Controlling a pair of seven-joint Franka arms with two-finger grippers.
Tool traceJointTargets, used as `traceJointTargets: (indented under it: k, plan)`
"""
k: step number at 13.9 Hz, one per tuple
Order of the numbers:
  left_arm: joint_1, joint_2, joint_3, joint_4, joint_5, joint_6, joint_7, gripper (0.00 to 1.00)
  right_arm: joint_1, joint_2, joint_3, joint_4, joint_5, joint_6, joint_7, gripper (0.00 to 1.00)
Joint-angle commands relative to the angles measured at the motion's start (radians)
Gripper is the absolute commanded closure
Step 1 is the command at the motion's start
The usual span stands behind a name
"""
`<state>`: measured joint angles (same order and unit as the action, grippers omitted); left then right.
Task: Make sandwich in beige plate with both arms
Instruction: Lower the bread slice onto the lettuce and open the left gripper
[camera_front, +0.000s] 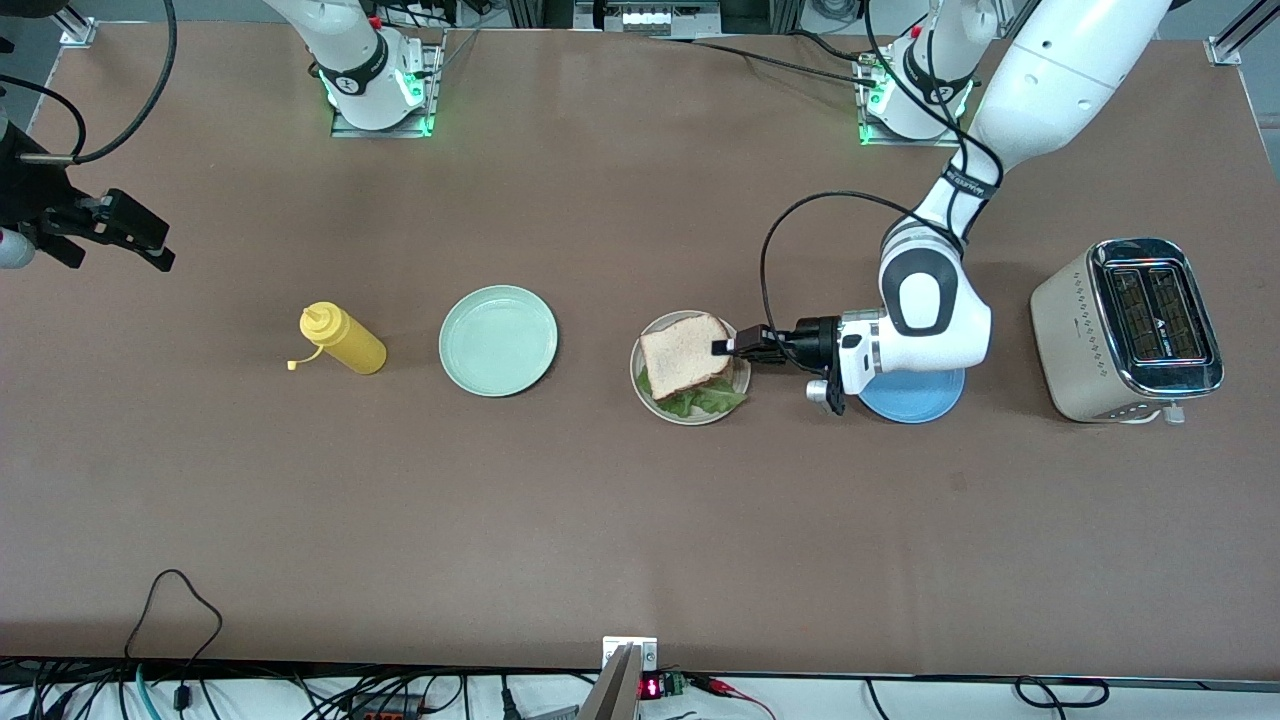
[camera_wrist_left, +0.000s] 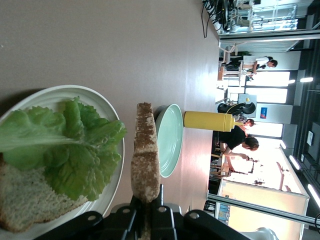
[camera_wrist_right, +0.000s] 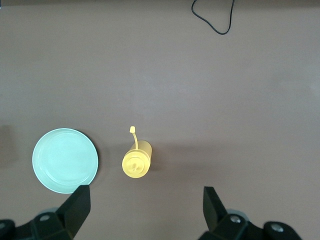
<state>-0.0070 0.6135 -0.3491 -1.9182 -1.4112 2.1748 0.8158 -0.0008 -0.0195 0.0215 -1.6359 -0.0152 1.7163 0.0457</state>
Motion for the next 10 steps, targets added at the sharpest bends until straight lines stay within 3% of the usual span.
traceJointTargets:
  k: [1,7,8,9,10]
  plan:
    - [0.004,0.025,-0.004,0.013,-0.041,0.000,0.062,1.00,-0.002,0.001,0.006,0.005,0.004,-0.003,0.014,0.00]
    - [0.001,0.087,0.002,0.041,-0.034,0.003,0.069,0.95,-0.005,0.000,0.005,0.008,0.004,-0.001,0.013,0.00]
    - [0.001,0.087,0.005,0.041,-0.031,0.003,0.066,0.88,-0.004,0.000,0.005,0.008,0.004,-0.001,0.014,0.00]
    - [0.002,0.087,0.007,0.041,-0.029,0.003,0.066,0.64,-0.002,0.000,0.006,0.008,0.004,-0.001,0.014,0.00]
    - [0.005,0.087,0.012,0.039,-0.017,0.003,0.072,0.05,-0.002,0.000,0.006,0.008,0.004,-0.001,0.014,0.00]
